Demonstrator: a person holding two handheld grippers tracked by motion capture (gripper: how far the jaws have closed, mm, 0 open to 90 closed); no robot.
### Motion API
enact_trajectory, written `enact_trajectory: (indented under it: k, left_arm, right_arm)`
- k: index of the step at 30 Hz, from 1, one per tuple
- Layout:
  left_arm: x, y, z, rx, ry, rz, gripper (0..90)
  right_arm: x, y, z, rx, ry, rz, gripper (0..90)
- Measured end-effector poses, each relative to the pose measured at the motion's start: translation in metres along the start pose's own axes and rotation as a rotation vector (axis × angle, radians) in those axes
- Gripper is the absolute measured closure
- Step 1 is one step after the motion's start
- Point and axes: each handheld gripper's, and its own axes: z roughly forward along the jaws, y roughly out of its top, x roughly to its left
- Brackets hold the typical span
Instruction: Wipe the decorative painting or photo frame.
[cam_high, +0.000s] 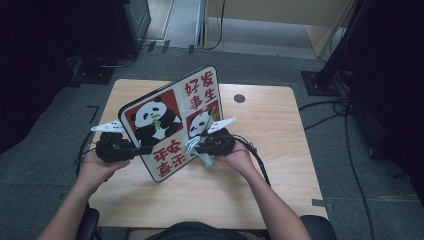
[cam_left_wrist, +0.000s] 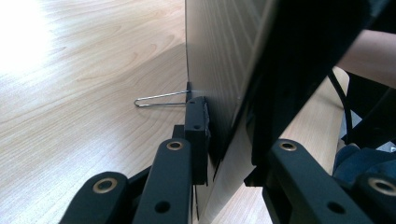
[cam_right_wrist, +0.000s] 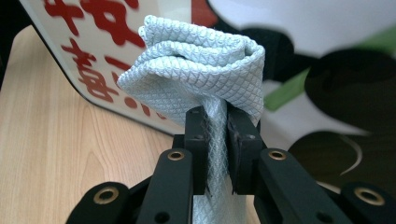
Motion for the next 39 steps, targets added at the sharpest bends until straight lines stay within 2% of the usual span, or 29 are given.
enact_trajectory:
  k: [3, 7, 9, 11, 22, 25, 30, 38, 39]
  left_arm:
    - [0.000, 0.000, 0.000, 0.000, 0.000, 0.004, 77.2]
    - [0.000, 0.000, 0.000, 0.002, -0.006, -0.003, 77.1]
    - [0.000, 0.000, 0.000, 0.002, -0.007, -0.004, 77.0]
    - [0.000, 0.000, 0.000, 0.002, -0.007, -0.004, 77.0]
    - [0.000, 0.000, 0.000, -0.001, 0.001, 0.012, 76.8]
    - [0.000, 0.000, 0.000, -0.001, 0.002, 0.012, 76.8]
    - [0.000, 0.000, 0.000, -0.001, 0.003, 0.012, 76.7]
    - [0.000, 0.000, 0.000, -0.002, 0.003, 0.011, 76.7]
    - [0.000, 0.000, 0.000, -0.001, 0.002, 0.013, 76.6]
  right_arm:
    - [-0.001, -0.006, 0.004, 0.003, 0.000, 0.016, 80.5]
    - [-0.001, -0.015, 0.009, 0.040, -0.005, 0.031, 80.5]
    - [-0.002, -0.017, 0.011, 0.031, -0.001, 0.040, 80.4]
    - [-0.002, -0.018, 0.011, 0.032, 0.007, 0.060, 80.4]
    - [-0.003, -0.016, 0.008, 0.048, 0.015, 0.077, 80.6]
    - [0.000, -0.012, 0.003, 0.056, 0.009, 0.069, 80.7]
    - [0.002, -0.003, -0.008, 0.033, 0.010, 0.061, 80.8]
    - [0.009, 0.022, -0.027, -0.003, 0.015, 0.038, 80.8]
    - [0.011, 0.031, -0.033, -0.009, 0.011, 0.023, 80.8]
